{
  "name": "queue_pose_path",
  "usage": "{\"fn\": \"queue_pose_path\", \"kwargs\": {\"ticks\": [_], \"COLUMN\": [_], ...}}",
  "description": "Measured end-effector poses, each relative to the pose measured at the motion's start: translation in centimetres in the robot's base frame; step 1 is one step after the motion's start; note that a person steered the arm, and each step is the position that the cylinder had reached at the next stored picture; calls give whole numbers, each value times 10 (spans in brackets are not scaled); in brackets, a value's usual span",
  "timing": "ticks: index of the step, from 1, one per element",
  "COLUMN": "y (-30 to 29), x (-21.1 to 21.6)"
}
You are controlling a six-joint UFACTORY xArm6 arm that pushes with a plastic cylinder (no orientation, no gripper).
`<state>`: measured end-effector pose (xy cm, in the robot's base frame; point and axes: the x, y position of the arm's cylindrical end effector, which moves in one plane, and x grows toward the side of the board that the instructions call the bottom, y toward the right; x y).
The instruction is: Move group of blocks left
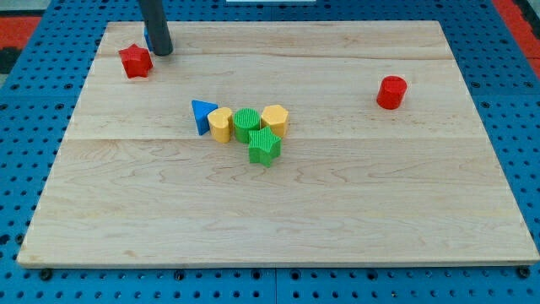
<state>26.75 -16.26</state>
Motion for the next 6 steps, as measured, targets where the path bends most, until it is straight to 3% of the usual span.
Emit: {"fn": "queue_pose_path", "kwargs": {"ticks": [1, 2, 3, 4, 6], "y": [103, 205, 191, 95, 13], "x": [30, 100, 192, 161, 94]}}
